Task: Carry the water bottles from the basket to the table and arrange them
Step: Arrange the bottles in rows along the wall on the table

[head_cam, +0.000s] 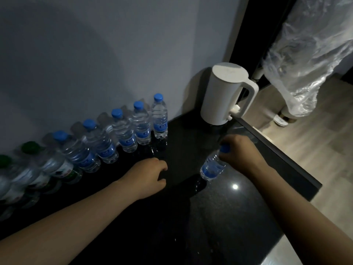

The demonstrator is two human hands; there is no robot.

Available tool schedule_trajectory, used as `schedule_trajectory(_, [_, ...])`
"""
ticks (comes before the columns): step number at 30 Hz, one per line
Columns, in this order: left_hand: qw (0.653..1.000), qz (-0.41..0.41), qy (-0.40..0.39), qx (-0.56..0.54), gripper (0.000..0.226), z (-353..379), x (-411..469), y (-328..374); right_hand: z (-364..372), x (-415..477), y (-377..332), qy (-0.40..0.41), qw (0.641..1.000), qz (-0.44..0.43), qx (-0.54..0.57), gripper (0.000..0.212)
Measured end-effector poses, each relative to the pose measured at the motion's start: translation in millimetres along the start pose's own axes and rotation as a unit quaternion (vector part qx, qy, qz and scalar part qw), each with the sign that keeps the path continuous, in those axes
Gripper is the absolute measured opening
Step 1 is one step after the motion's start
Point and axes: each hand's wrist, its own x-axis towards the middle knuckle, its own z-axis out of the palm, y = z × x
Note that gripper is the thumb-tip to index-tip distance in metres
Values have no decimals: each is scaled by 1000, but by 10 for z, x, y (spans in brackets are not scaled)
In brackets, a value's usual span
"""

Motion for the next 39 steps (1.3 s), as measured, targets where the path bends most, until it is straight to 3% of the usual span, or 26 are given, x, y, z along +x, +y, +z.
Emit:
schedule_trajectory(7, [998, -47, 15, -32, 39, -58, 26, -375, 48, 802, -456, 6, 999, -39, -33, 24])
schedule_trajectory(15, [995, -71, 39, -57, 39, -91, 137, -714, 258, 1404, -757, -22, 996, -82, -35, 30])
schedule_trajectory(25, [994, -67, 47, -77, 40, -46, 354, -914, 402, 1844, -809, -29, 994, -110, -6, 28])
schedule_trajectory(39, [994, -66, 36, -78, 42, -65, 600, -1100, 649, 2253, -819, -13, 985, -166, 47, 11])
